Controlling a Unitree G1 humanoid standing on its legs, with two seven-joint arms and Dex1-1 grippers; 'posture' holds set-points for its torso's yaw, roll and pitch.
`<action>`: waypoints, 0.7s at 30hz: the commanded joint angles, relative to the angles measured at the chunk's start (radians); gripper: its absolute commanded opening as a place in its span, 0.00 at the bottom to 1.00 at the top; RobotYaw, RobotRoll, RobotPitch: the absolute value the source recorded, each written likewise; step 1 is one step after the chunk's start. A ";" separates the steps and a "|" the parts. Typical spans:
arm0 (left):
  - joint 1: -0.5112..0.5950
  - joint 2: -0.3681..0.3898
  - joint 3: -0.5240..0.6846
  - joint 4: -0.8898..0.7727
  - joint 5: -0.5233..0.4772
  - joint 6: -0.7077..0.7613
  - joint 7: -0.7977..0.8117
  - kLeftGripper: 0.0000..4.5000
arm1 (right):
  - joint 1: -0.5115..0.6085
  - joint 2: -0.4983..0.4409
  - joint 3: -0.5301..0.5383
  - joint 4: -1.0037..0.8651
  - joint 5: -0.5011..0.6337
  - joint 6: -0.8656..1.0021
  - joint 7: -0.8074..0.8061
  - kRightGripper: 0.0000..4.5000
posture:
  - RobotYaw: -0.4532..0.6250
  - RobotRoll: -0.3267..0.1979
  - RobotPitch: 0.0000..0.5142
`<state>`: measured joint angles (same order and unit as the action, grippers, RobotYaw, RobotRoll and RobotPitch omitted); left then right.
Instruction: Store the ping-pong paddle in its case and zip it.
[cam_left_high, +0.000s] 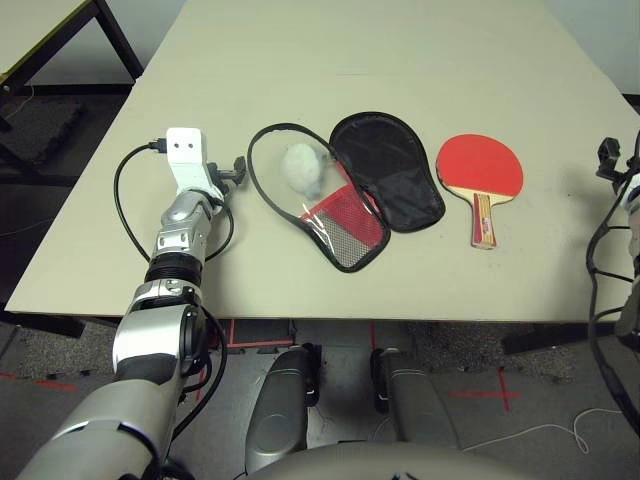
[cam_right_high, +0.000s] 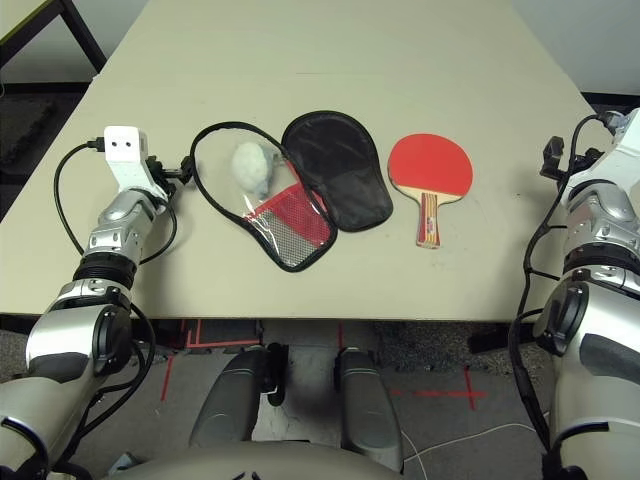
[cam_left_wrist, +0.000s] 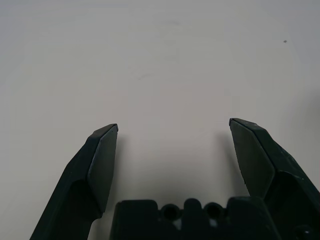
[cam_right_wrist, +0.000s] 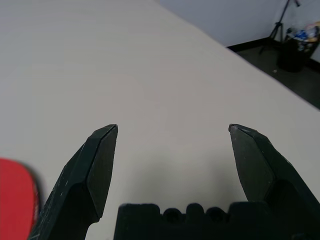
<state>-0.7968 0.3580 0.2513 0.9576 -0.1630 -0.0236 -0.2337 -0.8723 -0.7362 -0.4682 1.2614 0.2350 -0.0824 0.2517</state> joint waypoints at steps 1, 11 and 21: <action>-0.001 0.007 0.002 0.017 0.001 -0.005 0.001 1.00 | 0.021 -0.005 -0.014 0.010 0.013 -0.008 0.001 0.99 | 0.37 0.62 0.31; -0.098 0.048 0.011 0.033 -0.002 -0.005 -0.023 1.00 | 0.008 -0.026 0.009 -0.003 -0.003 0.032 0.014 0.99 | 0.39 0.62 0.28; -0.361 0.267 -0.050 0.137 0.048 0.058 -0.235 1.00 | -0.126 -0.073 0.167 -0.300 -0.037 0.646 0.074 0.99 | 0.37 0.62 0.23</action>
<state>-1.1415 0.6136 0.2180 1.0526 -0.1308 0.0019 -0.4201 -1.0054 -0.8072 -0.3434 1.0594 0.2000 0.3881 0.2976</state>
